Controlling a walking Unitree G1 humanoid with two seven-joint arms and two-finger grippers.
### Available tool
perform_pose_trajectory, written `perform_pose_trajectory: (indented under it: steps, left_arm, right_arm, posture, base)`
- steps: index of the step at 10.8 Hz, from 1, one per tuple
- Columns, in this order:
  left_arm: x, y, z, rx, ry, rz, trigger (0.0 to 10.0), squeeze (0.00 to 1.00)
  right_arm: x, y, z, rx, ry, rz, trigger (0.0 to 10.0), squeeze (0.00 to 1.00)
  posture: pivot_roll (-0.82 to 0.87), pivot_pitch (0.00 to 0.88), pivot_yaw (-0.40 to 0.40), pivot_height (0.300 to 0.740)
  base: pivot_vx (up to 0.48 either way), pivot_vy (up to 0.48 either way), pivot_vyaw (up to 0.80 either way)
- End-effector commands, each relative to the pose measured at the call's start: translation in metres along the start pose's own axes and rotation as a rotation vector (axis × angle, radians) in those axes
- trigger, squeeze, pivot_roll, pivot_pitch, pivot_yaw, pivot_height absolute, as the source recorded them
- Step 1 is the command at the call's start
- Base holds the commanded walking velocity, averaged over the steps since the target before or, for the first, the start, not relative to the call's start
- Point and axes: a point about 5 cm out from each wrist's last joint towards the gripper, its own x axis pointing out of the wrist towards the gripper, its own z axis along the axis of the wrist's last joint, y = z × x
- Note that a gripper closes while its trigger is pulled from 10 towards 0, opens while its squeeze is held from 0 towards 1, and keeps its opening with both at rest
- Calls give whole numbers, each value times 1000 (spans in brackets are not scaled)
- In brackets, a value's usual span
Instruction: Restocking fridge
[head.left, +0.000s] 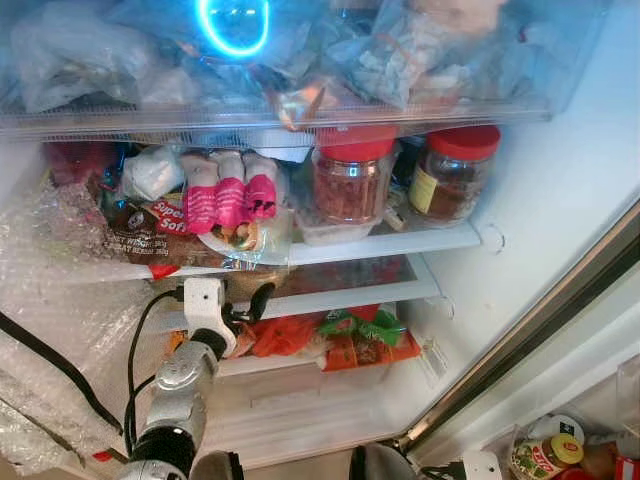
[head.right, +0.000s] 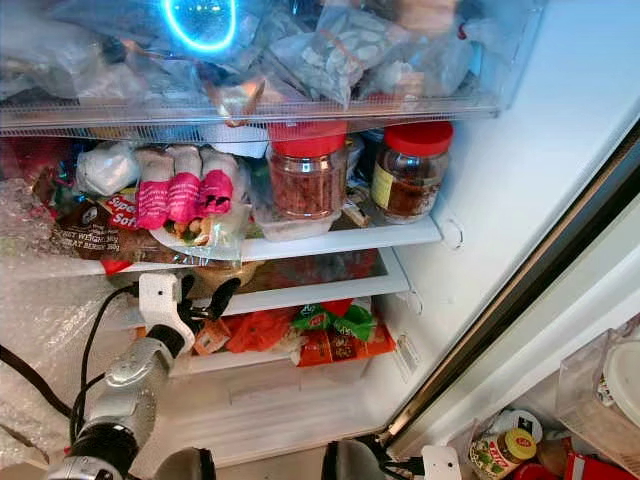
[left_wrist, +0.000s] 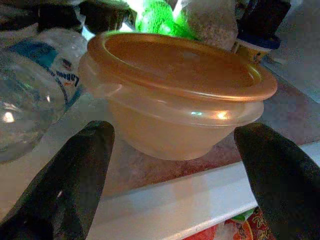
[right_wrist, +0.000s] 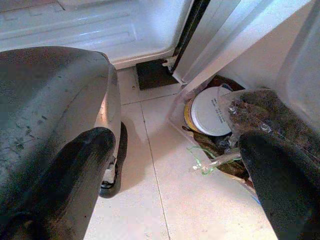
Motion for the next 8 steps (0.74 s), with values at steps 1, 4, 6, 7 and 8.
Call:
perform_pose_trajectory:
  steps: [1,4,6,7,8]
  left_arm:
    - [1,-3,1,-5,-9,-11,10000,0]
    - [-11,4,-1,35,-22,-5,10000,0]
    - [-24,6,4,67,-57,23,10000,0]
    - [-29,8,5,104,-62,40,10000,0]
    - [-37,7,7,128,-69,45,10000,0]
  right_arm:
    - [0,4,-4,4,13,13,10000,0]
    - [0,5,-4,7,13,12,10000,0]
    - [0,5,-4,10,14,14,10000,0]
    - [0,5,-4,10,14,14,10000,0]
    - [0,5,-3,9,14,14,10000,0]
  posture:
    - [-100,10,-92,637]
    - [-98,17,-87,637]
    - [-93,20,-85,637]
    - [-91,22,-85,637]
    - [-86,23,-84,637]
  base:
    - [0,0,0]
    - [0,0,0]
    - [0,0,0]
    - [0,0,0]
    - [0,0,0]
